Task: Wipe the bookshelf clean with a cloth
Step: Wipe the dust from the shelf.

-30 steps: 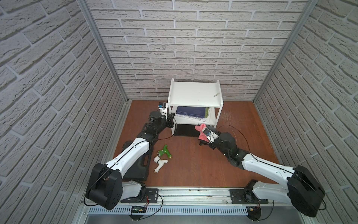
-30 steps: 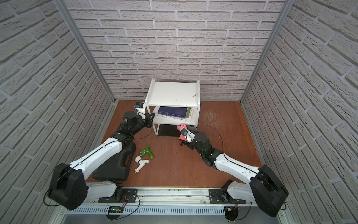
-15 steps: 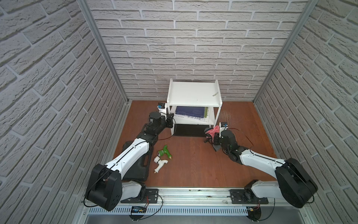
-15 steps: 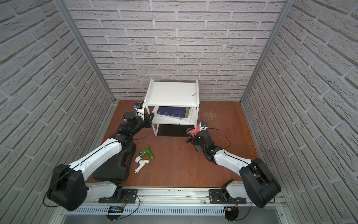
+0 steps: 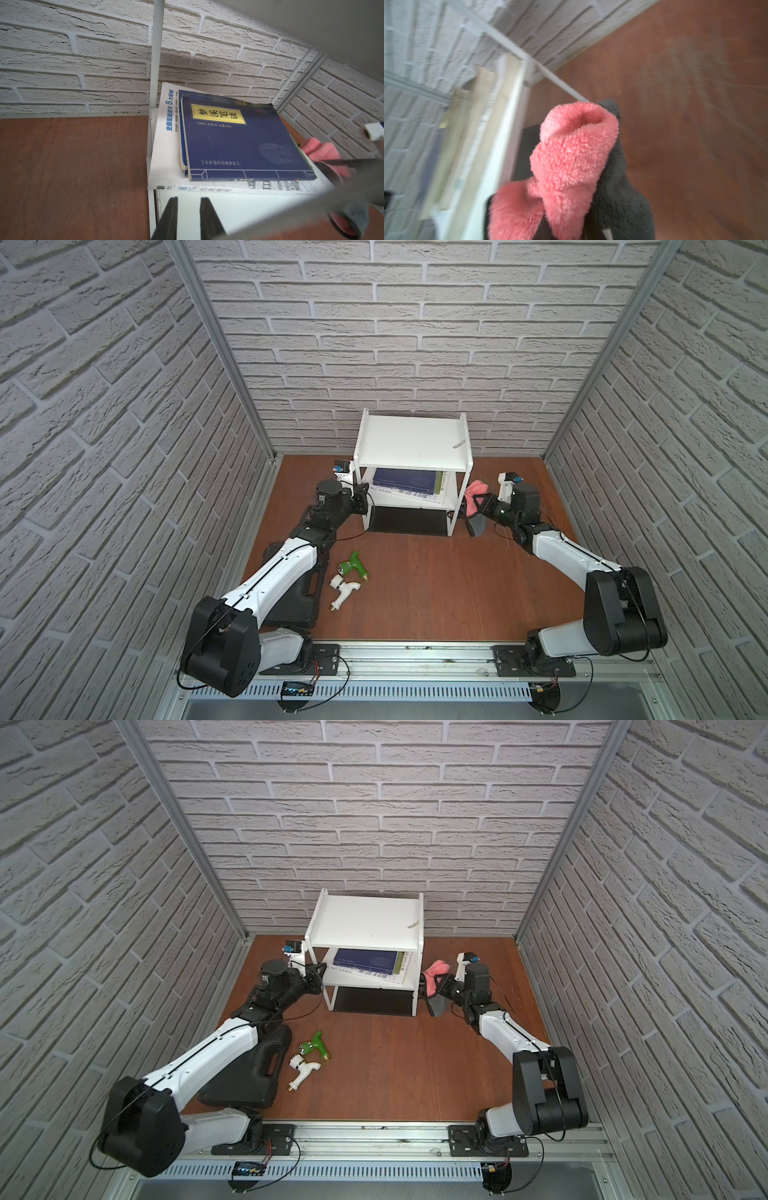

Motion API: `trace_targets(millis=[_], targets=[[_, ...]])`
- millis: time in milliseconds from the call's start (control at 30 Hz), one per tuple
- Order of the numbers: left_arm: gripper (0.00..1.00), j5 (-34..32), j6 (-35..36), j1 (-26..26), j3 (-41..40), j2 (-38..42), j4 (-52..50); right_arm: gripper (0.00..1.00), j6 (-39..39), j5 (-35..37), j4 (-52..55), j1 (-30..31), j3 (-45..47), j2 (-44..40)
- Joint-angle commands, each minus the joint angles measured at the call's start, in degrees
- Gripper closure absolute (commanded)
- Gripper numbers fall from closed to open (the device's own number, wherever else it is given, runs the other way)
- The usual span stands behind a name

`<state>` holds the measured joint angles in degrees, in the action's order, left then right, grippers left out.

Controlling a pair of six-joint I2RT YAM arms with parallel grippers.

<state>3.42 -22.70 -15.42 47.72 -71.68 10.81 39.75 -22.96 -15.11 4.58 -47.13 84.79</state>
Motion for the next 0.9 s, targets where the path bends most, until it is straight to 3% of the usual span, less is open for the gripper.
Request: trace_targets(millis=[0,167,333,433,600,700,867], targets=[[1.00,-5.84,1.73,2.04,-0.95,1.15,-7.15,0.97,4.11,-12.11,-2.41,2.03,-0.23,5.42],[1.00,-5.80,1.85,2.27,-0.35,-0.29,-7.65,0.97,0.80,-4.44,3.84,0.40,-5.94,18.39],[1.00,-5.21,2.83,2.41,0.36,-1.39,-8.60,0.97,2.74,-18.91,4.18,-1.54,-21.92,33.42],[1.00,-4.67,2.70,1.80,0.14,-1.61,-8.25,0.97,3.16,-22.71,3.71,1.79,-26.37,38.10],[1.00,-4.11,2.16,1.17,0.25,-2.13,-7.80,0.97,-4.27,-27.70,15.49,8.27,-32.66,43.87],[1.00,-4.34,1.48,1.17,-0.50,-1.51,-7.00,0.97,-4.49,-23.68,17.25,5.19,-32.78,42.09],[1.00,-4.94,1.99,1.36,-0.42,-1.39,-7.53,0.97,8.50,-11.38,8.09,-2.89,-30.09,38.53]])
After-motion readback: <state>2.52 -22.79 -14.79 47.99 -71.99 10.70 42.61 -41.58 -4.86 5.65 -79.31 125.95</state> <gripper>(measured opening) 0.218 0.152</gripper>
